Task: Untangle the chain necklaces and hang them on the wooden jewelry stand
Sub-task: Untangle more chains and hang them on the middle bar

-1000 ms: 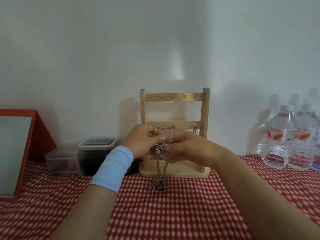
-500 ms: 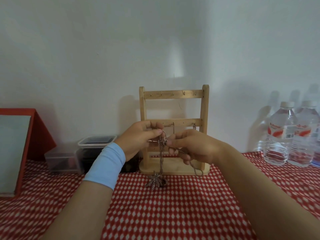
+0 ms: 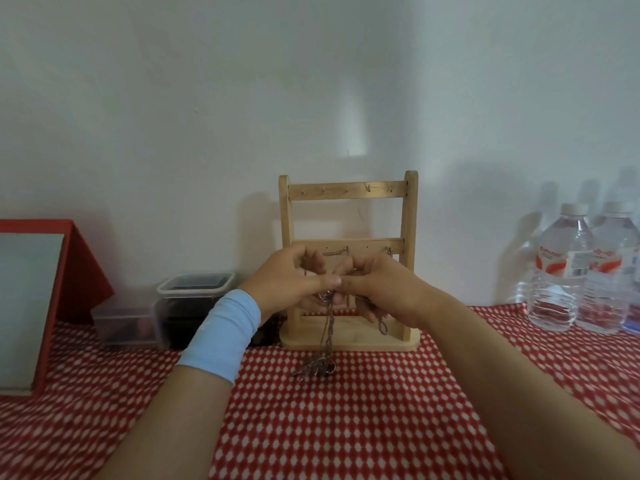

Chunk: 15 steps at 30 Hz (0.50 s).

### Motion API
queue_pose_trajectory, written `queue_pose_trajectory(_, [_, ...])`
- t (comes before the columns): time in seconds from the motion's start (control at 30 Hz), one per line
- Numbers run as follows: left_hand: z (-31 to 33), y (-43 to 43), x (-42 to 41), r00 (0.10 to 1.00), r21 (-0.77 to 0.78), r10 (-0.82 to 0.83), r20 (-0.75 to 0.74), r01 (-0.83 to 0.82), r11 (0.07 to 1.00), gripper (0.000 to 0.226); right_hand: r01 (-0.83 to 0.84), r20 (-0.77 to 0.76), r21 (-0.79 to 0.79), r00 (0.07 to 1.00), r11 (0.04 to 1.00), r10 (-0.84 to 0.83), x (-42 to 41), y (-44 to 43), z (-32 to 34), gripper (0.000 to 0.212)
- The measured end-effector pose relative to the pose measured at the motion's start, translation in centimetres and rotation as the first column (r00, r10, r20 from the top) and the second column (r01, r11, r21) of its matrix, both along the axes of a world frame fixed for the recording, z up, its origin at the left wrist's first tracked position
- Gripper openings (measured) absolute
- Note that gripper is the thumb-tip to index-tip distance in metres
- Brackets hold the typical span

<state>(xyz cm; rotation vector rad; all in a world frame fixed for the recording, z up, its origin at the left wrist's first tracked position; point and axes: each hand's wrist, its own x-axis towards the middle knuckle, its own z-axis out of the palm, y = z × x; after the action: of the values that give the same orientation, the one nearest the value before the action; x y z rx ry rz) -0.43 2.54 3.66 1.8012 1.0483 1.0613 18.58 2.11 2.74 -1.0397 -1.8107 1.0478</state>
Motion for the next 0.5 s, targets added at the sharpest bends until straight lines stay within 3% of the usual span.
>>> queue_pose_trajectory(0.1, [0.0,-0.5,0.1,0.989,-0.17,-0.141,0.047,0.147,0.974,0.03,0.026,-0.025,0.065,0.999,0.998,-0.025,0.2,0.0,0.3,0.012])
queue_pose_trajectory(0.3, [0.3,-0.4,0.0,0.996,-0.175,-0.086,0.036,0.091,0.98,0.017,0.019,-0.062,0.114,0.998,0.993,-0.012,0.6,0.0,0.8,0.016])
queue_pose_trajectory(0.4, [0.5,-0.7,-0.5,0.999,-0.137,-0.045,-0.011,0.043,0.99,0.012,-0.02,-0.105,0.075,0.994,0.997,0.028,0.4,0.0,0.8,0.015])
queue_pose_trajectory(0.5, [0.9,-0.6,-0.9,0.991,0.001,0.052,-0.119,-0.053,0.999,0.009,-0.041,-0.116,0.035,0.992,0.999,0.044,0.4,-0.1,0.8,0.008])
